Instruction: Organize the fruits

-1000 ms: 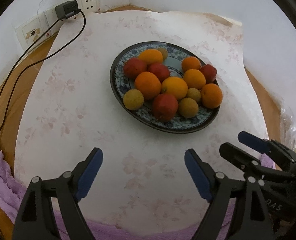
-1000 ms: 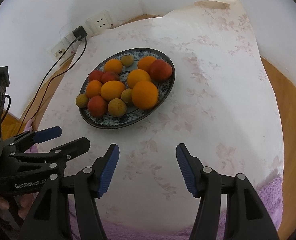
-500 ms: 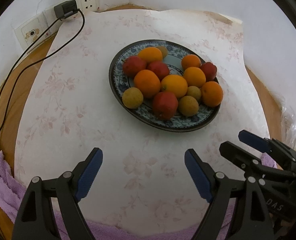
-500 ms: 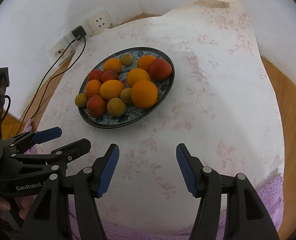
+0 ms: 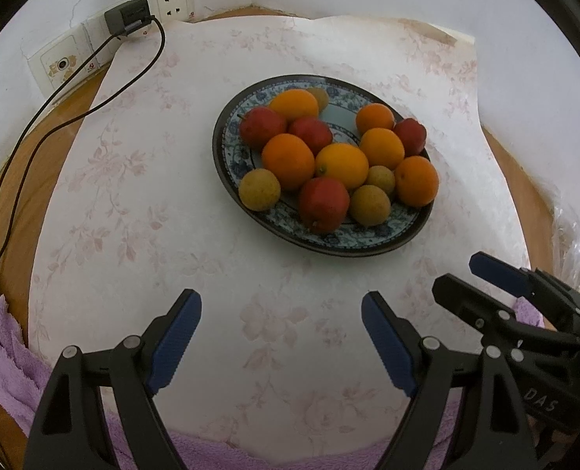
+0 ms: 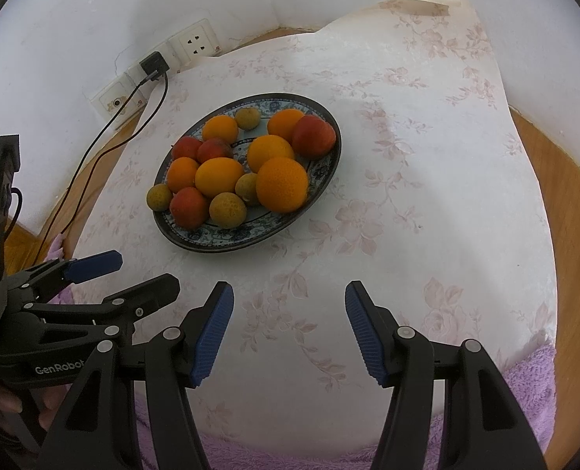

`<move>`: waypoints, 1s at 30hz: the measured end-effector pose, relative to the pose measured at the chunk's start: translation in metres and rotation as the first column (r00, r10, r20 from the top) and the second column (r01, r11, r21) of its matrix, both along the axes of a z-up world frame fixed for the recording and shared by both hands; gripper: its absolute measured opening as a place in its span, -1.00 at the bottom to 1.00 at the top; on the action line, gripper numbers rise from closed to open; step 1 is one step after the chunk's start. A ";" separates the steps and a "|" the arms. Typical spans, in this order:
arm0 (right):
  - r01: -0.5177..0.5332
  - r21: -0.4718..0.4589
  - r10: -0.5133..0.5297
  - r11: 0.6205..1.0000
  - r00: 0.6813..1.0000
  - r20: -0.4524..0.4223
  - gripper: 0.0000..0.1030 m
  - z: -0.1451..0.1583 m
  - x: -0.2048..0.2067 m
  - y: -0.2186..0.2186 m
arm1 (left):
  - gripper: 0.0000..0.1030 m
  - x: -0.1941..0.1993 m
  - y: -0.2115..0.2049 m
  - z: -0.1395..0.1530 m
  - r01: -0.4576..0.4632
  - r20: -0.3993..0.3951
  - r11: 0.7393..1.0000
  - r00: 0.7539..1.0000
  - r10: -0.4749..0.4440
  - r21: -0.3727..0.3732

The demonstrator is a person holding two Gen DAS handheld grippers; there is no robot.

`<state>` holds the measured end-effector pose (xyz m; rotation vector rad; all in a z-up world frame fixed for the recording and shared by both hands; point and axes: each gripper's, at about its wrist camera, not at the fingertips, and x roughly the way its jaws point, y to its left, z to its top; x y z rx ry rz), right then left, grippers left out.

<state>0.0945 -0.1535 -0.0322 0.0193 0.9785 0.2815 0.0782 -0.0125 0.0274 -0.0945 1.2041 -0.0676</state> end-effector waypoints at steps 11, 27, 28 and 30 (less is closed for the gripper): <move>0.004 0.002 -0.004 1.000 1.000 -0.001 0.18 0.000 0.000 -0.001 | 0.70 0.000 0.000 -0.003 0.002 -0.006 1.000 1.000 -0.002 -0.003; 0.005 0.000 -0.005 1.000 1.000 -0.001 0.18 -0.001 -0.001 -0.001 | 0.69 0.000 0.000 -0.003 0.003 -0.005 1.000 1.000 -0.003 0.002; 0.005 0.000 -0.005 1.000 1.000 -0.001 0.18 -0.001 -0.001 -0.001 | 0.70 0.000 0.000 -0.003 0.003 -0.004 1.000 1.000 -0.003 0.003; 0.005 0.001 -0.005 1.000 1.000 -0.002 0.18 -0.001 -0.001 -0.001 | 0.70 0.001 0.000 -0.003 0.004 -0.004 1.000 1.000 -0.004 0.004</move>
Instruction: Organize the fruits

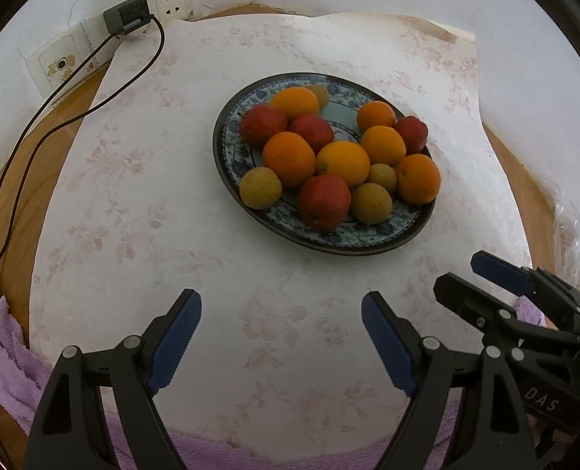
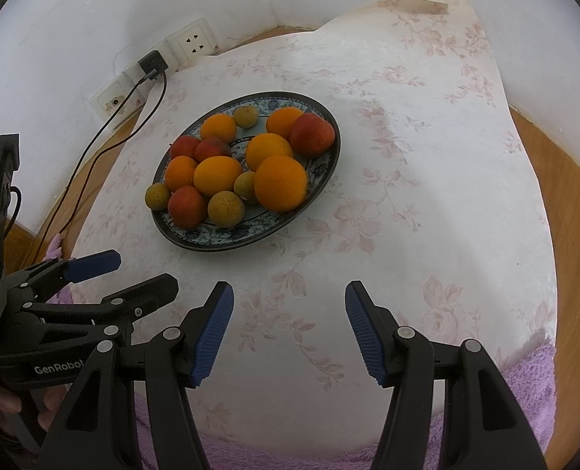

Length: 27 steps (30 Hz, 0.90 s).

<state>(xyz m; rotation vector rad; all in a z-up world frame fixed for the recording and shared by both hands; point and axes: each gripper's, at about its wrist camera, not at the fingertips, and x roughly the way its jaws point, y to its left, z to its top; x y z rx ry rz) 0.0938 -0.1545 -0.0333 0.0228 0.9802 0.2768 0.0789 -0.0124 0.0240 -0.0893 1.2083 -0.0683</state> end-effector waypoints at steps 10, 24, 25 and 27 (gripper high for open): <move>0.001 0.000 -0.001 1.000 1.000 -0.001 0.18 -0.001 0.001 0.000 | 0.70 0.002 0.001 0.001 0.008 -0.005 1.000 1.000 -0.008 -0.002; 0.000 -0.004 0.000 1.000 1.000 0.000 0.18 0.000 0.001 0.002 | 0.70 0.002 0.000 0.000 0.008 -0.005 1.000 1.000 -0.008 -0.001; 0.000 -0.005 0.000 1.000 1.000 0.000 0.18 0.000 0.001 0.002 | 0.70 0.002 -0.001 0.001 0.007 -0.006 1.000 1.000 -0.007 -0.001; -0.001 -0.006 0.001 1.000 1.000 0.001 0.18 0.001 0.001 0.002 | 0.70 0.002 0.000 0.001 0.006 -0.007 1.000 1.000 -0.006 -0.002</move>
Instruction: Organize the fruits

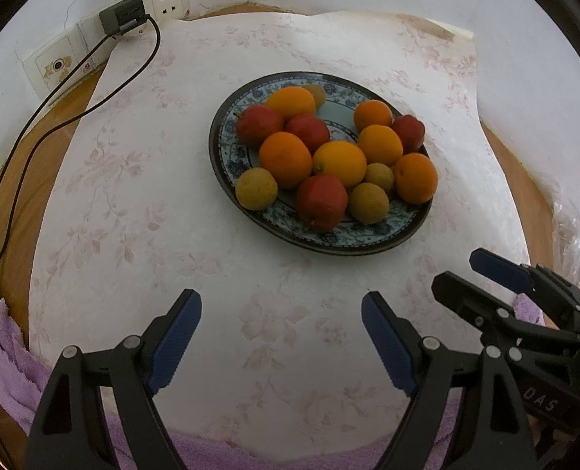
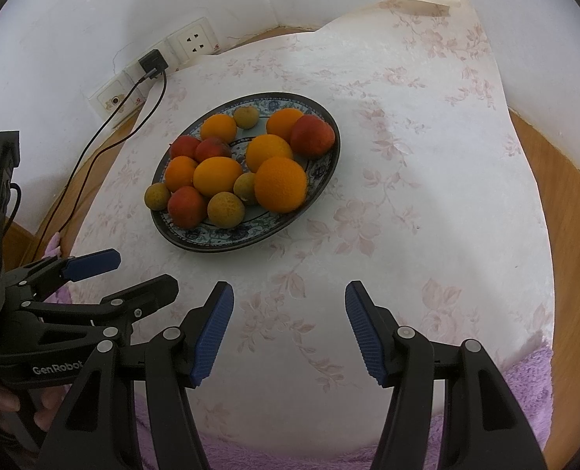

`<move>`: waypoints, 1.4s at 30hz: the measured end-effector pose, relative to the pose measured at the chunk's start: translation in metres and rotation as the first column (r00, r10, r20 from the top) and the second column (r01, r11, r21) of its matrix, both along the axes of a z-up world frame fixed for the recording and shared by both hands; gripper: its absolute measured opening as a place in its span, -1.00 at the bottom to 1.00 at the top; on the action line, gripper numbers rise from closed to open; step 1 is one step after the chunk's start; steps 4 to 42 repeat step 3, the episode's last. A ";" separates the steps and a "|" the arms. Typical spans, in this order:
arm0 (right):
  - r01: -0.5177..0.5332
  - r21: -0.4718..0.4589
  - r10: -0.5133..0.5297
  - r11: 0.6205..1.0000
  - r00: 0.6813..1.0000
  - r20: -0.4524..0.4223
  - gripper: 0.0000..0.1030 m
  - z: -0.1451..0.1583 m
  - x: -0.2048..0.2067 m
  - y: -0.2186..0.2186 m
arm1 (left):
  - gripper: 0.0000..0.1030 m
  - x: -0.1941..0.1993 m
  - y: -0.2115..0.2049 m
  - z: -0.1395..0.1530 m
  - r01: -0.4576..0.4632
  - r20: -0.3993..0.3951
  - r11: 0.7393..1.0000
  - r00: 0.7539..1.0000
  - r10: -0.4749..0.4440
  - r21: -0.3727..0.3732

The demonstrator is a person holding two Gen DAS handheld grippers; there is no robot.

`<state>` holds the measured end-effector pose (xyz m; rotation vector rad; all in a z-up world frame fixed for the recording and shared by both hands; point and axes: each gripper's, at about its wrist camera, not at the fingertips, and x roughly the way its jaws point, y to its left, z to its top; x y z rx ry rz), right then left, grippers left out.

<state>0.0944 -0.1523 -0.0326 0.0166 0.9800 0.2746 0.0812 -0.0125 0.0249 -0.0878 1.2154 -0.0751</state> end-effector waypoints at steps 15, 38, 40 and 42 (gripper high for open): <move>-0.003 -0.002 0.003 1.000 1.000 0.003 0.18 0.001 -0.001 0.000 | 0.70 0.000 -0.001 0.000 -0.002 -0.002 1.000 1.000 0.002 0.000; -0.003 -0.002 0.003 1.000 1.000 0.003 0.18 0.001 -0.001 0.000 | 0.70 0.000 -0.001 0.000 -0.002 -0.002 1.000 1.000 0.002 0.000; -0.003 -0.002 0.003 1.000 1.000 0.003 0.18 0.001 -0.001 0.000 | 0.70 0.000 -0.001 0.000 -0.002 -0.002 1.000 1.000 0.002 0.000; -0.003 -0.002 0.003 1.000 1.000 0.003 0.18 0.001 -0.001 0.000 | 0.70 0.000 -0.001 0.000 -0.002 -0.002 1.000 1.000 0.002 0.000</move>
